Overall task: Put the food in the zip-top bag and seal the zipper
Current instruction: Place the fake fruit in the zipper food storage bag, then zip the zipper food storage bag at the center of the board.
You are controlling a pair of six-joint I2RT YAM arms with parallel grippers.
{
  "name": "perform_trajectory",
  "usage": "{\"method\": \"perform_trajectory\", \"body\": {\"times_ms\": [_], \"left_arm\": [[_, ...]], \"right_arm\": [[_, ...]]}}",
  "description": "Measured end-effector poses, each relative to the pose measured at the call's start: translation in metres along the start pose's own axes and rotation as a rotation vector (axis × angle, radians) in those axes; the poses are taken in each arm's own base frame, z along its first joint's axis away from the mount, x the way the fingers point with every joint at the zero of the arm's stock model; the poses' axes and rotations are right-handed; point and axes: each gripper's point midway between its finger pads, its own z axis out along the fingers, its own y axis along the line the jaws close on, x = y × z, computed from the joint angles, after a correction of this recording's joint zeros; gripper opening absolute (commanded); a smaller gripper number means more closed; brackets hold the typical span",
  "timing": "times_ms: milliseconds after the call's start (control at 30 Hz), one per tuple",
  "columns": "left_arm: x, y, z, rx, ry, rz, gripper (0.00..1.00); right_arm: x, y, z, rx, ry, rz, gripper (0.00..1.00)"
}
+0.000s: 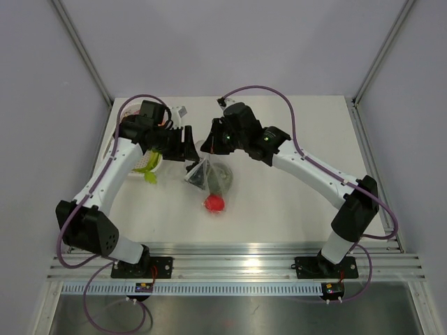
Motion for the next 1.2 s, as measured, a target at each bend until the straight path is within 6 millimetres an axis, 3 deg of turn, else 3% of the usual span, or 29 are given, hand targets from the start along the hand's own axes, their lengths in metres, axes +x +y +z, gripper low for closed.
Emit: {"method": "perform_trajectory", "body": {"times_ms": [133, 233, 267, 433, 467, 500, 533, 600, 667, 800, 933, 1067, 1100, 1167, 1200], "left_arm": [[-0.002, -0.011, -0.034, -0.016, -0.072, 0.067, 0.46], [-0.009, -0.02, -0.056, -0.024, -0.139, 0.103, 0.19], [-0.01, -0.022, -0.061, -0.025, -0.156, 0.111, 0.01], [-0.011, -0.014, -0.064, -0.068, -0.184, 0.105, 0.01], [-0.009, -0.01, -0.062, -0.083, -0.182, 0.097, 0.08], [-0.008, -0.005, -0.06, -0.103, -0.18, 0.089, 0.42], [-0.007, 0.0, -0.058, -0.121, -0.179, 0.089, 0.59], [-0.004, 0.01, -0.054, -0.162, -0.173, 0.064, 0.81], [0.001, 0.018, -0.049, -0.193, -0.169, 0.043, 0.86], [0.022, 0.035, -0.037, -0.227, -0.137, 0.007, 0.83], [0.037, 0.046, -0.023, -0.237, -0.108, -0.019, 0.71], [0.042, 0.049, -0.012, -0.221, -0.103, -0.036, 0.47], [0.042, 0.049, -0.01, -0.214, -0.107, -0.038, 0.29], [0.041, 0.046, -0.007, -0.194, -0.109, -0.046, 0.1], [0.039, 0.043, -0.006, -0.178, -0.115, -0.049, 0.0]], "right_arm": [[0.0, 0.001, 0.0, -0.002, 0.0, -0.001, 0.0], [0.0, 0.001, 0.0, -0.002, 0.0, -0.001, 0.0], [0.0, 0.001, 0.0, -0.001, 0.0, -0.001, 0.0], [0.0, 0.0, 0.0, -0.001, 0.001, -0.005, 0.0], [0.001, 0.0, 0.0, -0.001, 0.001, -0.007, 0.0], [0.001, 0.0, 0.0, -0.001, 0.001, -0.011, 0.0], [0.001, 0.0, 0.0, -0.001, 0.001, -0.014, 0.0], [0.001, 0.0, 0.0, -0.001, 0.001, -0.021, 0.0], [0.001, -0.001, 0.0, -0.001, 0.002, -0.029, 0.0], [0.002, -0.002, -0.001, 0.001, 0.004, -0.043, 0.0], [0.004, -0.003, -0.004, 0.0, 0.007, -0.049, 0.0], [0.008, -0.006, -0.009, 0.002, 0.011, -0.05, 0.0], [0.009, -0.006, -0.011, 0.003, 0.012, -0.05, 0.0], [0.011, -0.008, -0.015, 0.003, 0.012, -0.053, 0.01], [0.012, -0.008, -0.018, 0.004, 0.011, -0.055, 0.09]]}}
